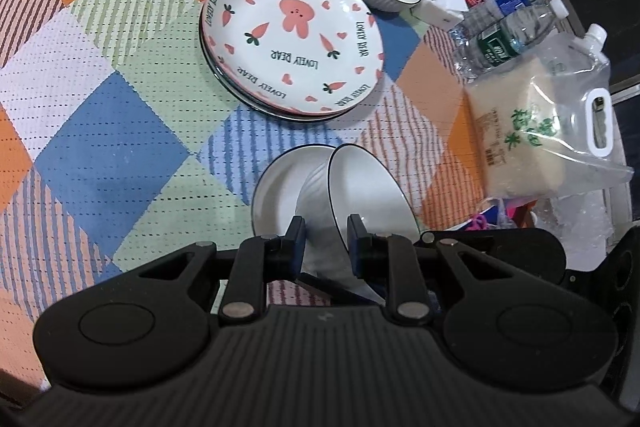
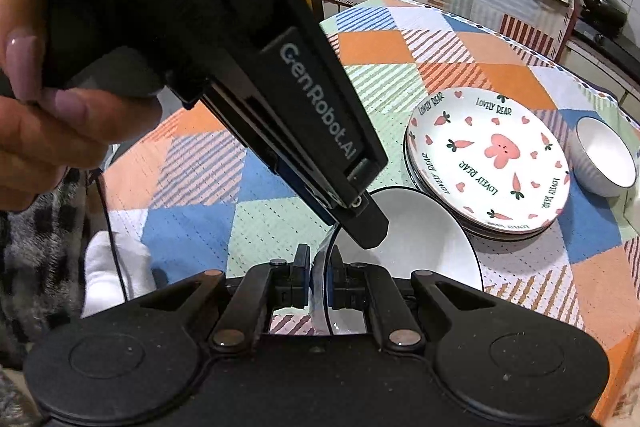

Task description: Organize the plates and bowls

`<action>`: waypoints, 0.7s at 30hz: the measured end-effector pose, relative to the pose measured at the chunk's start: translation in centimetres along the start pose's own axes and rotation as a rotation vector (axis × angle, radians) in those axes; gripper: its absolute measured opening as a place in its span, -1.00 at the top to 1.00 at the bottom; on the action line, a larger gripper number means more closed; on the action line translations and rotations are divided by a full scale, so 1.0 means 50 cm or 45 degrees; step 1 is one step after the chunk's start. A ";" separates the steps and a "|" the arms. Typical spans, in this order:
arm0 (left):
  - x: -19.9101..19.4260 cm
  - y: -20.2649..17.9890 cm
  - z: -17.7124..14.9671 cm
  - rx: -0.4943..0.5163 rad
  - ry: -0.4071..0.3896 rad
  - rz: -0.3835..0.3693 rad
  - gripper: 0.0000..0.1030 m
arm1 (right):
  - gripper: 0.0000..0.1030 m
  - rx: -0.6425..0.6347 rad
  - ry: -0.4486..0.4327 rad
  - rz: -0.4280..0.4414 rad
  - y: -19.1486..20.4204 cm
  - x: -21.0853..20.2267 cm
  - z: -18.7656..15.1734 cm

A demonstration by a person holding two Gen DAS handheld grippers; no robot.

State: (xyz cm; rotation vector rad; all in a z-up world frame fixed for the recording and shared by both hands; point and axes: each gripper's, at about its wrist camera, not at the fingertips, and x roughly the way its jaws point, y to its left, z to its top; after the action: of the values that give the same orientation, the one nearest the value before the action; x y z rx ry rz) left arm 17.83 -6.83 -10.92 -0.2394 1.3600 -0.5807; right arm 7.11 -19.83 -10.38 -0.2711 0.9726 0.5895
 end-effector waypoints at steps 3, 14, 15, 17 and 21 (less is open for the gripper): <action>0.008 0.004 -0.002 0.025 -0.005 0.029 0.62 | 0.81 -0.026 0.006 -0.015 0.006 0.017 -0.003; 0.041 0.014 -0.016 0.102 -0.015 0.146 0.65 | 0.85 -0.050 -0.008 -0.002 0.011 0.067 -0.016; 0.042 0.017 -0.017 0.098 -0.016 0.145 0.66 | 0.85 -0.055 -0.009 -0.002 0.012 0.069 -0.018; 0.045 0.021 -0.016 0.095 -0.011 0.146 0.66 | 0.84 -0.049 -0.010 -0.001 0.013 0.071 -0.018; 0.050 0.020 -0.019 0.105 -0.013 0.158 0.69 | 0.77 -0.030 -0.008 -0.011 0.012 0.075 -0.018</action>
State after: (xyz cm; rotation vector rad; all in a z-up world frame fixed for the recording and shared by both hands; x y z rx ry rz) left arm 17.38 -7.15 -13.72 -0.0903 1.3278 -0.5297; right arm 7.71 -18.48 -13.97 -0.2941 0.9584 0.5941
